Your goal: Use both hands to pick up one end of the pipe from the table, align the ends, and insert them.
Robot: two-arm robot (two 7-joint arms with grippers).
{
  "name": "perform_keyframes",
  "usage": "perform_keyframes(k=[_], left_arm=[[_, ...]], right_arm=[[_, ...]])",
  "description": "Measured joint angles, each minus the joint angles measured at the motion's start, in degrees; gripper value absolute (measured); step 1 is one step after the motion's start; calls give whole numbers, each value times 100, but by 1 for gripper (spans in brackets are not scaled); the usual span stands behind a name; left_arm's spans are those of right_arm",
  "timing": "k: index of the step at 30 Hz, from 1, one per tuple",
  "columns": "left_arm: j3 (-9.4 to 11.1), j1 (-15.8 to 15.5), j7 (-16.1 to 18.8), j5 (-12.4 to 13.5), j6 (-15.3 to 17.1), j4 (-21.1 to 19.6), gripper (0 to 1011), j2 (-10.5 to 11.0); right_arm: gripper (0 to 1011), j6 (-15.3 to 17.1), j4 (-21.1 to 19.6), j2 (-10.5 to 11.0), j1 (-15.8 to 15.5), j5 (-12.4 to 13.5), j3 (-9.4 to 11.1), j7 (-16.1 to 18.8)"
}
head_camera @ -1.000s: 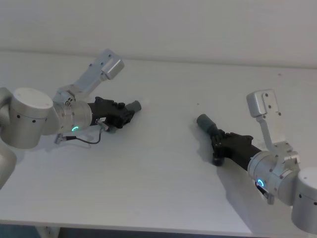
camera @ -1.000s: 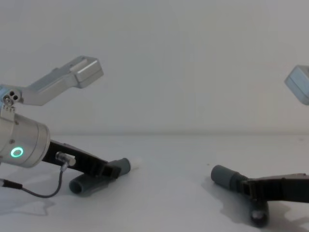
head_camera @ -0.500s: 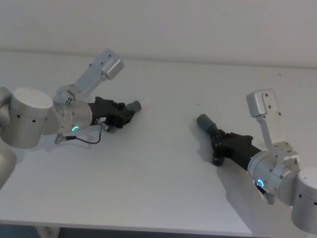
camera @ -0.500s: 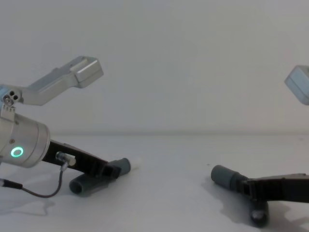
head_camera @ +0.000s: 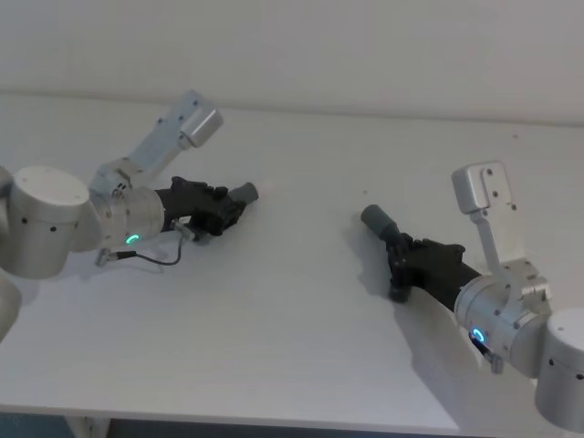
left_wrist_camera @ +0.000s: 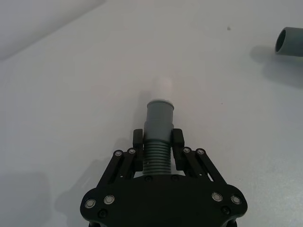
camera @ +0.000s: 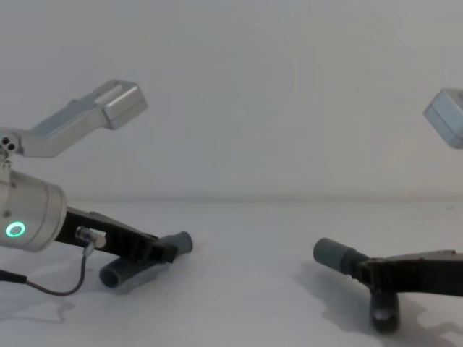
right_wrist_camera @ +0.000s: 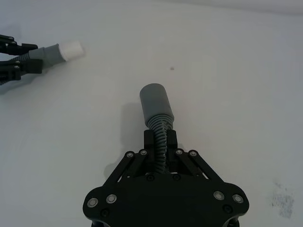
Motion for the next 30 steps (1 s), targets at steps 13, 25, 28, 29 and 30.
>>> perform_keyframes(k=[13, 25, 28, 29, 30], left_arm=[[-245, 271, -53, -99, -736, -354, 347, 316], [-347, 257, -434, -245, -1242, -559, 347, 656], [-343, 212, -601, -293, -1319, -585, 347, 743], [-339, 199, -653, -312, -1341, -590, 347, 764], [-334, 184, -697, -326, -1356, -596, 347, 789]], right_arm=[[145, -524, -278, 121, 14, -275, -103, 55], [145, -1048, -403, 489, 142, -251, -122, 718], [145, -1155, -412, 612, 181, -193, -127, 938], [145, -1182, -413, 649, 194, -177, -130, 993], [145, -1230, -413, 699, 210, -147, -133, 1100]])
